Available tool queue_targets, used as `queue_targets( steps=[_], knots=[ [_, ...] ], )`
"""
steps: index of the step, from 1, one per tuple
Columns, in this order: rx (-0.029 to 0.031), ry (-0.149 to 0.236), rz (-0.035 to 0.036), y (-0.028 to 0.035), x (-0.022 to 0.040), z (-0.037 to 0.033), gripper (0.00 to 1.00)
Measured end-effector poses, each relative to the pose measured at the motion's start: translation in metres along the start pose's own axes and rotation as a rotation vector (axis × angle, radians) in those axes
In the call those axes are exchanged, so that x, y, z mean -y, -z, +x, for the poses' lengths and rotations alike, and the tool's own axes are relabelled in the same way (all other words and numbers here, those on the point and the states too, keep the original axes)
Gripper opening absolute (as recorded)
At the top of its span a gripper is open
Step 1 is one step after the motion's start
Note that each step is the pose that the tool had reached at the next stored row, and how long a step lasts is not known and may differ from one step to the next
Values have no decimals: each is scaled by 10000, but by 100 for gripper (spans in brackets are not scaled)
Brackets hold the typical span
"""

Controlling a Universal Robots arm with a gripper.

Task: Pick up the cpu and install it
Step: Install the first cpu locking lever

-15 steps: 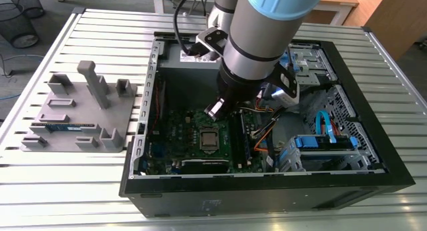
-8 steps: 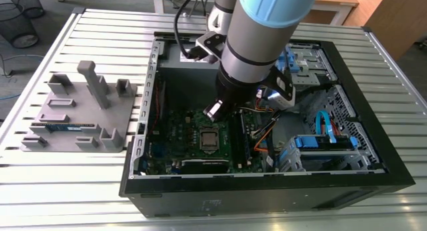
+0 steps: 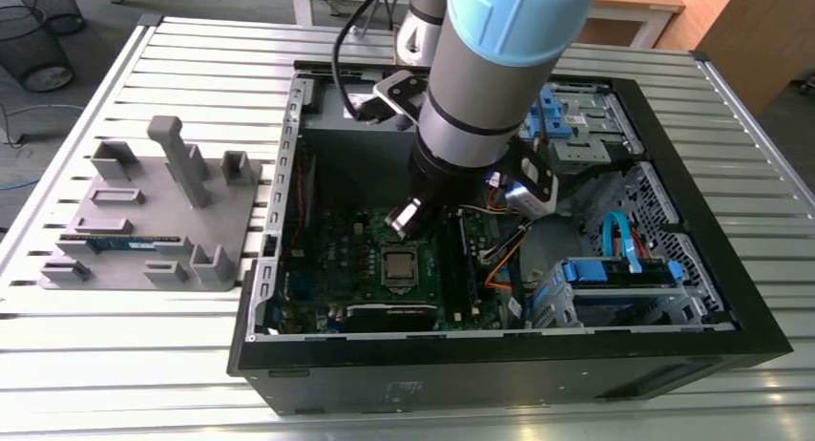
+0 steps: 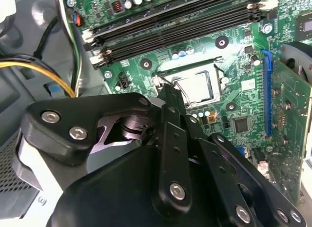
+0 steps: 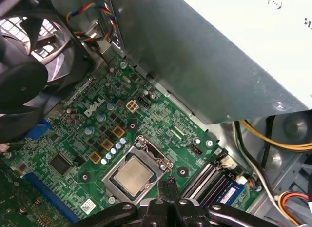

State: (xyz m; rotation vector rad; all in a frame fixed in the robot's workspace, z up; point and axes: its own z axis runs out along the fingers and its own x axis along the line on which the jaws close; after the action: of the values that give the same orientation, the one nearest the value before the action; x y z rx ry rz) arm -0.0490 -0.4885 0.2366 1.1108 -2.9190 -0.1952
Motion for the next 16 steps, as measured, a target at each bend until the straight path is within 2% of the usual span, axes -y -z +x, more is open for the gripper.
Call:
queue_targets(
  steps=[6, 16],
  knots=[
    [-148, -226, 203, -55, 6, 2, 11],
    [-142, -424, 227, -145, 3, 5, 11]
  ],
)
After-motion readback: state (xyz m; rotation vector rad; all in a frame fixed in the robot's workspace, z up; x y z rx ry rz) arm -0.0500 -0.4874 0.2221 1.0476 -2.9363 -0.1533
